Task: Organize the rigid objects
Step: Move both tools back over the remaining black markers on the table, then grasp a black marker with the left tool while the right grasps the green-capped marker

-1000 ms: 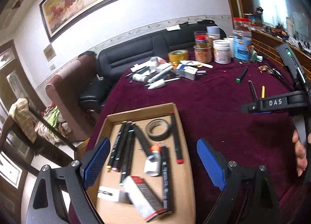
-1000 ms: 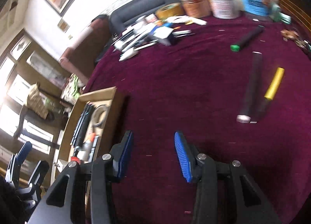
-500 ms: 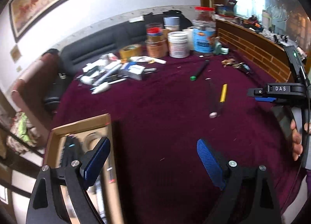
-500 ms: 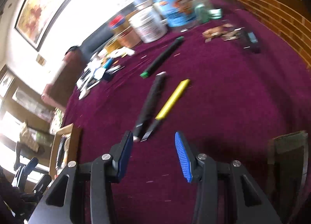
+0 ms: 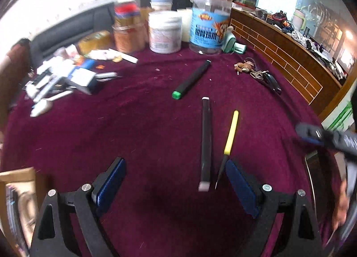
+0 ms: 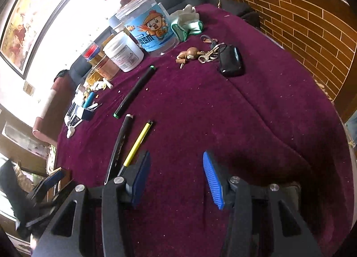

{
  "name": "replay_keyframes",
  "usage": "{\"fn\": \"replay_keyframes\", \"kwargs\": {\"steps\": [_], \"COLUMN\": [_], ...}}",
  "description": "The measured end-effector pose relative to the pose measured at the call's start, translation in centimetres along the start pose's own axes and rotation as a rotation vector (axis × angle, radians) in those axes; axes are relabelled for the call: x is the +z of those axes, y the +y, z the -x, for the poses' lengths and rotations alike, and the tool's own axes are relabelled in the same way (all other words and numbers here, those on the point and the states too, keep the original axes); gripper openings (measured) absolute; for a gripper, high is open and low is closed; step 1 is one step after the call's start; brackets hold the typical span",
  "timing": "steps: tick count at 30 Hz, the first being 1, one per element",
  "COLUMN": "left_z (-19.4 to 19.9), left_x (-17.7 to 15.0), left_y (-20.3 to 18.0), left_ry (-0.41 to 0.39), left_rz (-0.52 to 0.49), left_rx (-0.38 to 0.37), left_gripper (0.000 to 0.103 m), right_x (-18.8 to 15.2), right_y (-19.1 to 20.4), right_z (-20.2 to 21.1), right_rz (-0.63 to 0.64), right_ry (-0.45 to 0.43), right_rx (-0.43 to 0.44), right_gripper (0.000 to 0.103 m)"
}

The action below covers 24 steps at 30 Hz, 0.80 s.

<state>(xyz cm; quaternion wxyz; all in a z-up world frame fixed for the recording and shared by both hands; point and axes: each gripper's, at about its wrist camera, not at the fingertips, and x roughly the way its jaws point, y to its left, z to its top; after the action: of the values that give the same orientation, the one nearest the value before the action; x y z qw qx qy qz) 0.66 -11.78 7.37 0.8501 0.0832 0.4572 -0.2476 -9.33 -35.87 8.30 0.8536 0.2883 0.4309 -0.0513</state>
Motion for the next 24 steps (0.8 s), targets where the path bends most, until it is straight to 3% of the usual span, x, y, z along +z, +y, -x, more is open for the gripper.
{"fn": "replay_keyframes", "kwargs": {"steps": [3,7,13,16,17,22,24], "left_z": [-2.0,-4.2,-6.2,-6.5,-6.4,-6.1,-5.6], "left_x": [1.3,2.2,2.4,2.0,1.9,1.7,1.3], "left_y": [-0.5,-2.0,-3.1,-3.8,-3.9,-4.3,-4.4], "left_ry": [0.008,0.016,0.058,0.051,0.046,0.045,0.052], "left_rz": [0.007,-0.059,-0.093,-0.120,-0.124,-0.131,-0.134], "left_rx": [-0.033,-0.016,-0.026,-0.014,-0.008,-0.026,0.000], "left_gripper": [0.093,0.092,0.071,0.065,0.061,0.014,0.014], "right_x": [-0.1,0.4,0.8,0.7,0.7,0.5,0.4], "right_y": [0.1,0.1,0.3,0.5,0.6,1.4,1.8], "right_z": [-0.1,0.0,-0.3,-0.7,-0.8,-1.6,-1.7], "right_rz": [0.005,0.027,0.033,0.031,0.031,0.032,0.038], "right_ry": [0.012,0.011,0.012,0.019,0.020,0.034,0.037], "right_rx": [0.006,-0.011,-0.007,0.005,0.005,0.009,0.008], "right_gripper": [0.048,0.048,0.048,0.048,0.048,0.048,0.048]}}
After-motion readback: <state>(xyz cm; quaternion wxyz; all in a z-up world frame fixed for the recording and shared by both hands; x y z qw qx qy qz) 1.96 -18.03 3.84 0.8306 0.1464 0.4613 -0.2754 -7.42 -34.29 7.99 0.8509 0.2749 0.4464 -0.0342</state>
